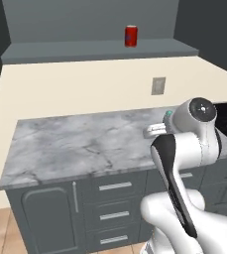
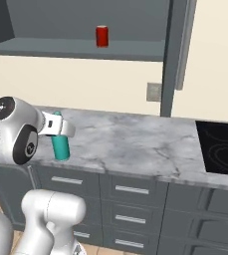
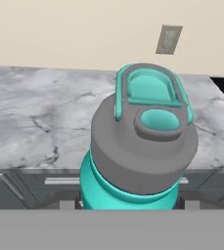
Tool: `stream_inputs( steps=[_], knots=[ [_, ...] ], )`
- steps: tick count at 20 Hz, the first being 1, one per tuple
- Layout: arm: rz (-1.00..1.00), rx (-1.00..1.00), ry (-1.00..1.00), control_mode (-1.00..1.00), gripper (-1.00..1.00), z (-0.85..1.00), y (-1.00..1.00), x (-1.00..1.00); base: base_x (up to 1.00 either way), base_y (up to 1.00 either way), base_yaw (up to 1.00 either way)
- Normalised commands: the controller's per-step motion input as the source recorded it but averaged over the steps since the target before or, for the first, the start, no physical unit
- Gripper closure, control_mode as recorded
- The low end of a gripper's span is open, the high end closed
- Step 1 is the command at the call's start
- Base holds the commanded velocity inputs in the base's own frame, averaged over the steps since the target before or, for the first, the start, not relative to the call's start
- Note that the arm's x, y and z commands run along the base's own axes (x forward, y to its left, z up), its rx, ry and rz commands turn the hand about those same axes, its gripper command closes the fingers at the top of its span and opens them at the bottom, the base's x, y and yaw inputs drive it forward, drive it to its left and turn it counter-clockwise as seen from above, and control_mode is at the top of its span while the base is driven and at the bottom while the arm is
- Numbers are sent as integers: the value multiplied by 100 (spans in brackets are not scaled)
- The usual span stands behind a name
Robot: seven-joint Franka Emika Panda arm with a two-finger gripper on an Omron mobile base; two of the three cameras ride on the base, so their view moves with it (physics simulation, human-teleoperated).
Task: Sort all alcoholic drinks to one cabinet, and non-alcoholic drinks to the other.
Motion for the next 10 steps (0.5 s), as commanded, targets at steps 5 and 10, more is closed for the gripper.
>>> stream_inputs(
  steps=[5,10],
  knots=[
    [0,0,0,100,100,0,0,0,26,30,0],
    [0,0,0,100,100,0,0,0,49,41,0]
  ],
)
